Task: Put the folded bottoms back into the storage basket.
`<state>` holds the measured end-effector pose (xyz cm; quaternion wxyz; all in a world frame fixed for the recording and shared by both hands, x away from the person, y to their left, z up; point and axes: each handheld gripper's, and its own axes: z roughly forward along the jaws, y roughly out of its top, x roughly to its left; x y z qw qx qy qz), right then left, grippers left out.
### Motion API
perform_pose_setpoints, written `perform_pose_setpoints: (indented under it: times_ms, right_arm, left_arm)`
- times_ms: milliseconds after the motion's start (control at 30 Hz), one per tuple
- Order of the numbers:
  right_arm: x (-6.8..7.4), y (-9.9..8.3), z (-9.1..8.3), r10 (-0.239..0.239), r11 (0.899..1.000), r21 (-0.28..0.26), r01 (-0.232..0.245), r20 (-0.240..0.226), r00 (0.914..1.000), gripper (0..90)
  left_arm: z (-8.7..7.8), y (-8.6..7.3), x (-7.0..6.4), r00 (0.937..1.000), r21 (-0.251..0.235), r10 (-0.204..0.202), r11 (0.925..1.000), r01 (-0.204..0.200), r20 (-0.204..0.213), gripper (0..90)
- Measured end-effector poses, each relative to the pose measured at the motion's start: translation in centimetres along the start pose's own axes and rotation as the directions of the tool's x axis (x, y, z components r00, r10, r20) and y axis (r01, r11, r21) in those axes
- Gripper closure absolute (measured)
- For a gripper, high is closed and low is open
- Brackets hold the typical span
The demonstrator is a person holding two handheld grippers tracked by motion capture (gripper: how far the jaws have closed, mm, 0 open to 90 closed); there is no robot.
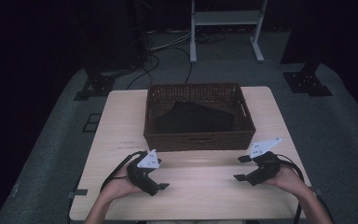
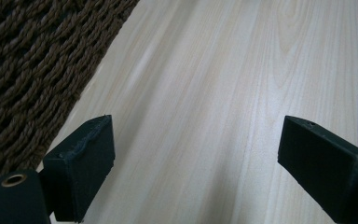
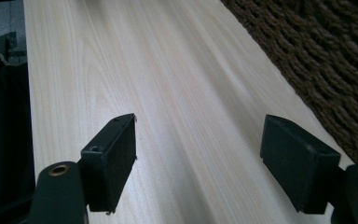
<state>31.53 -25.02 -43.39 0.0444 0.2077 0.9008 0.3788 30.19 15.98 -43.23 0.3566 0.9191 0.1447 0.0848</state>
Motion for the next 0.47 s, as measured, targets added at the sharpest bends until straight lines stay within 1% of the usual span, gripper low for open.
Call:
perform_pose_setpoints:
  times_ms: [100,267,333,367,467]
  right_arm:
    - [0.1,-0.4,0.1,0.008,1.0,0.002,-0.008,0.0,1.0,25.8]
    - [0.2,-1.0,0.0,0.013,1.0,-0.009,-0.013,0.006,0.9999,25.8]
    - [0.4,-1.1,-0.2,0.013,1.0,-0.015,-0.013,0.009,0.9999,25.8]
    - [0.5,-1.2,-0.3,0.01,1.0,-0.016,-0.009,0.018,0.9998,25.8]
    - [0.6,-1.4,-0.5,0.017,0.999,-0.03,-0.017,0.024,0.9996,25.2]
  left_arm:
    - [0.1,-0.5,-0.1,1.0,0.003,-0.002,1.0,0.002,-0.007,9.8]
    - [0.2,-1.2,-0.4,0.9998,-0.017,-0.019,0.9997,0.019,-0.007,9.4]
    - [0.3,-1.4,-0.6,0.9997,-0.015,-0.024,0.9996,0.024,-0.007,9.4]
    - [0.3,-1.4,-0.7,0.9997,-0.019,-0.026,0.9995,0.026,-0.003,8.9]
    - [0.3,-1.4,-0.9,0.9996,-0.024,-0.027,0.9994,0.027,-0.005,8.4]
